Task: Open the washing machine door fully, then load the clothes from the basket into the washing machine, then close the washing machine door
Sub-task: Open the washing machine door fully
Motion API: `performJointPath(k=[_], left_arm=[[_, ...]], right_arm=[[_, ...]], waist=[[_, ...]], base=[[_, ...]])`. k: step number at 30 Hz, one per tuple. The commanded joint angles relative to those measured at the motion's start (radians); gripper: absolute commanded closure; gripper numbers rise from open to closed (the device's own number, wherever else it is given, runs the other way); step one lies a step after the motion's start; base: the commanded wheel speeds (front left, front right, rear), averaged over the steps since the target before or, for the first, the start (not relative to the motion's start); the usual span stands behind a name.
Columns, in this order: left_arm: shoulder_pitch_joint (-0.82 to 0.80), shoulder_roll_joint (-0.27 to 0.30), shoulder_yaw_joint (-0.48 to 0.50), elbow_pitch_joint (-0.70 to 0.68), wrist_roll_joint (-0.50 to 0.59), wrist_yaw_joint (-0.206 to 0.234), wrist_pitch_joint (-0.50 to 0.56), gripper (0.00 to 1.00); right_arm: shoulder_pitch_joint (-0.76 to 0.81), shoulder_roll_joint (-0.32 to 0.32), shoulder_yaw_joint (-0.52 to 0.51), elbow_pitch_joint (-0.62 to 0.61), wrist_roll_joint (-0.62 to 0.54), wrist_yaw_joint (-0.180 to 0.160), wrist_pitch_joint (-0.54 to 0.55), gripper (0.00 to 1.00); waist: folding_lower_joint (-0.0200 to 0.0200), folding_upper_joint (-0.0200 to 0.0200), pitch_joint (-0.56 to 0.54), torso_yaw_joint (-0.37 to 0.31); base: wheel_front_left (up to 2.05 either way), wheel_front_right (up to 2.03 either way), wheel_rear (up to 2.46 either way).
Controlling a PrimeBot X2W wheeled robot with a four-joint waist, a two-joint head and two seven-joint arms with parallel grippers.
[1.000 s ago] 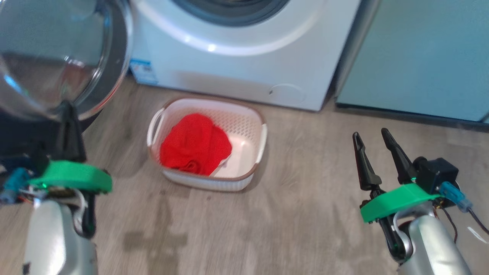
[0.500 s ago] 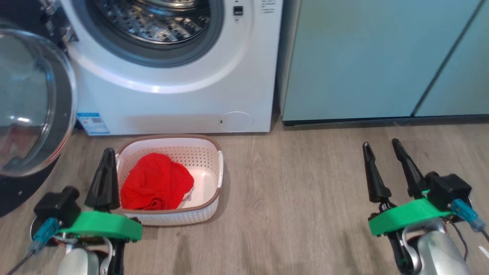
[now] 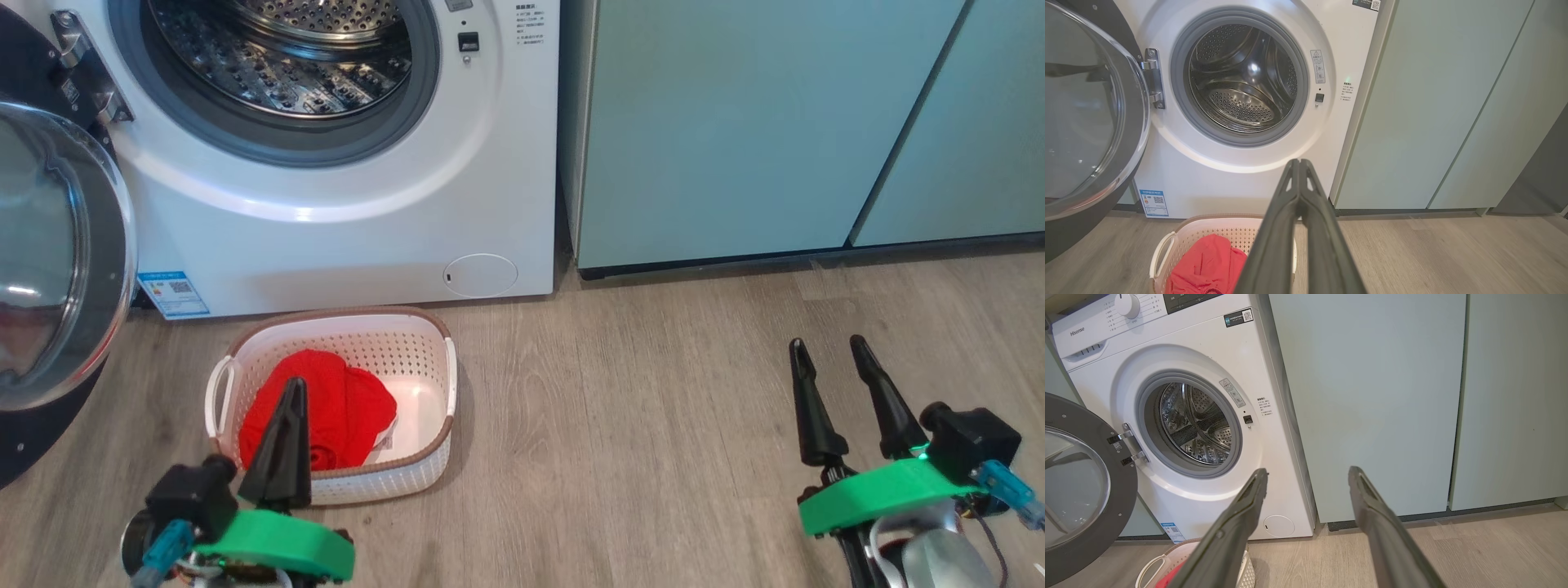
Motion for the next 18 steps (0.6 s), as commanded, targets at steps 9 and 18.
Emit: performJointPath(k=[9,18], left_arm=[[-0.005,0.01,-0.001,-0.059,0.026,0.026,-0.005,0.34],[0.0,0.01,-0.01,-0.064,0.031,0.041,-0.005,0.0]], right_arm=[[-0.01,0.001,0.037,-0.029,0.013,0.0,-0.013,0.0],[-0.008,0.001,0.042,-0.031,0.01,0.0,-0.013,0.0]], waist=[[0.0001,-0.0001,-0.003,0.01],[0.0001,-0.0001,-0.007,0.016]], base=[[0.0,0.0,0.0],[0.0,0.0,0.0]])
